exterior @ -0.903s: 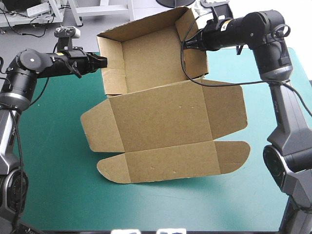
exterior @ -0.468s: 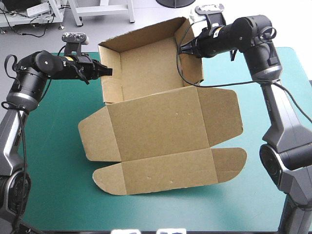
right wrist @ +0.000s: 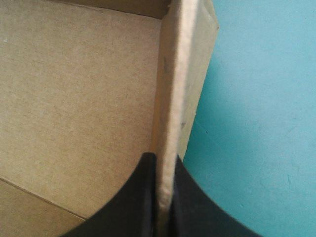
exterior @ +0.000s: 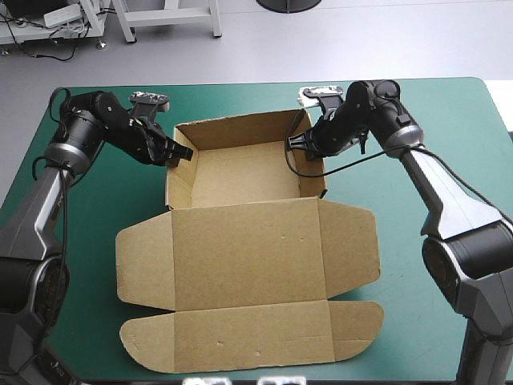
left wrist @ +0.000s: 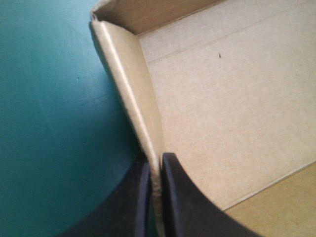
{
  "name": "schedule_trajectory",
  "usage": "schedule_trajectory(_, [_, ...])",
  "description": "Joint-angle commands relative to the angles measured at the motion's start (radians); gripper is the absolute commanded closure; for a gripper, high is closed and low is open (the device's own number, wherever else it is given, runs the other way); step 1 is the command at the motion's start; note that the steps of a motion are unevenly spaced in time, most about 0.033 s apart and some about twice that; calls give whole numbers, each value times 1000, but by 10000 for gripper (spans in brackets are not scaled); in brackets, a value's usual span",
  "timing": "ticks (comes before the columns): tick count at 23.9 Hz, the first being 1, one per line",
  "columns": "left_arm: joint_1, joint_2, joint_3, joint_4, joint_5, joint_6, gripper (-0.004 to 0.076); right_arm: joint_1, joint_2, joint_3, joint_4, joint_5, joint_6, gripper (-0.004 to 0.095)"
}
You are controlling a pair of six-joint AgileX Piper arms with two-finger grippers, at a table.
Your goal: Fold the box
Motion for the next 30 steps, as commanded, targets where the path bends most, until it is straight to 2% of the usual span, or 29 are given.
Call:
schedule_trajectory(1, [-22,-28,-26,58,-71,2,729,2,-41,40,15,-74,-58,932])
schedule_trajectory(5, [-27,0,-26,76,-108,-25,729,2,-5,85,22,-126,-81,932])
schedule_trajectory(13, [-27,100,-26,76,-114,-25,729,2,58,93,19,-207,-140,932])
schedule_trajectory(16, [-29,104,-26,117,-128,-23,729,2,58,93,-31,-226,-144,931])
schedule_trajectory(18, [-29,104,-26,163,-112,-23,728,2,58,93,-73,-226,-144,908])
schedule_trajectory(20, [-29,104,-26,190,-92,-18,724,2,58,93,-87,-226,-146,834])
schedule_trajectory(24, [-29,104,-26,200,-91,-16,656,2,58,93,-87,-231,-178,720])
schedule_trajectory(27, [-29,104,-26,200,-93,-14,538,2,58,93,-87,-232,-178,638])
schedule_trajectory(30, [-29,104,-34,204,-91,-14,448,2,56,93,-82,-232,-174,629])
